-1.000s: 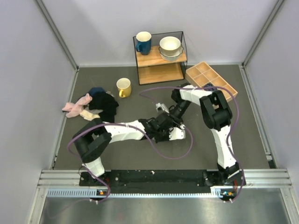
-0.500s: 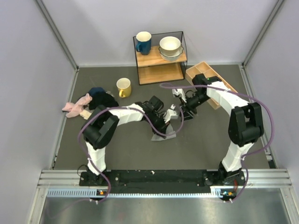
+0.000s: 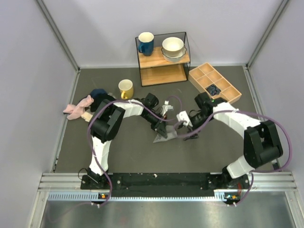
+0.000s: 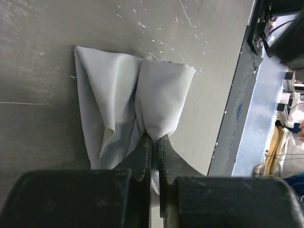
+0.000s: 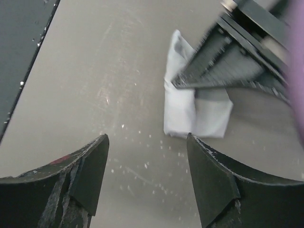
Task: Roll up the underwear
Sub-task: Roll the underwear to the center of the board.
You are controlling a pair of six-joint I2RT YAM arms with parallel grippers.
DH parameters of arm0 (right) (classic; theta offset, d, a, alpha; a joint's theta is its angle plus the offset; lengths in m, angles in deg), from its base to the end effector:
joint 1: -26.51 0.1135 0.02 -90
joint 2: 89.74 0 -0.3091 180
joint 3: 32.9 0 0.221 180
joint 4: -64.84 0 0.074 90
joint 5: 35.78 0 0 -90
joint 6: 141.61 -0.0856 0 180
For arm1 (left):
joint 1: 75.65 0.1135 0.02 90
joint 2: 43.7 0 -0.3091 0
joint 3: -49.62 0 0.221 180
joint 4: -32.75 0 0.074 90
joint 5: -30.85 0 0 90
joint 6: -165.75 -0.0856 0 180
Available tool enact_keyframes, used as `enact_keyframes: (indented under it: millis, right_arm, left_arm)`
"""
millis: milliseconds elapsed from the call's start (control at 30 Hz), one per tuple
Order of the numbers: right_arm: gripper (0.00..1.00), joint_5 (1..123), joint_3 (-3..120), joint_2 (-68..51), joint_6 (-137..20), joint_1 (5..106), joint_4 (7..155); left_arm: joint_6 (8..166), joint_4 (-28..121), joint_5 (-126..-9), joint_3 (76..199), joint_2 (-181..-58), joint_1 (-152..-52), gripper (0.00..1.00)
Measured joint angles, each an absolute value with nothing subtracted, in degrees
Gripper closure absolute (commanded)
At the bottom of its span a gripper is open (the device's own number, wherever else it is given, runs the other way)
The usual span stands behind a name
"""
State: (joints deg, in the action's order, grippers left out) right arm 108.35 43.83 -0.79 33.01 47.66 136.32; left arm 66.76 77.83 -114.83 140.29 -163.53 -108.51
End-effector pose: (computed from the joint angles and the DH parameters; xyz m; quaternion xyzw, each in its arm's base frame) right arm 0.2025 0.1527 0.2524 -0.7241 0.5166 0.3607 0.2806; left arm 0.2976 -0.2764 0.1563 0.3726 0.7953 -0.4777 0.0229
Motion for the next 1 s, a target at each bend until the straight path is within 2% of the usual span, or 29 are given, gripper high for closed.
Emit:
enact_keyframes:
  millis: [200, 367, 533, 567, 600, 800, 1000]
  right_arm:
    - [0.38, 98.9, 37.5, -2.7, 28.4, 59.8, 120.8]
    - [0.43, 91.4, 37.5, 0.8, 26.1, 63.8, 113.3]
    - [0.58, 86.4, 37.2, 4.3, 24.8, 64.4, 110.2]
    - [0.61, 85.8, 37.2, 4.9, 24.7, 64.5, 109.7]
    - [0.65, 85.3, 37.2, 5.5, 24.6, 64.5, 109.4]
    - [0.73, 84.0, 39.6, 7.3, 23.4, 64.6, 110.0]
    - [0.74, 84.7, 45.0, 10.6, 21.4, 64.5, 116.7]
  left_arm:
    - [68.5, 78.5, -114.8, 140.9, -164.0, -108.1, 0.89]
    - [69.9, 78.5, -114.3, 140.9, -164.0, -107.6, 0.83]
    - [71.7, 77.1, -113.6, 140.4, -163.8, -107.2, 0.73]
    - [72.2, 76.5, -113.5, 140.0, -163.4, -107.2, 0.67]
    - [72.8, 75.4, -113.1, 139.3, -162.9, -107.1, 0.66]
    - [76.9, 64.7, -105.9, 129.4, -153.6, -104.7, 0.60]
    - [79.0, 53.4, -98.0, 116.5, -138.9, -102.2, 0.58]
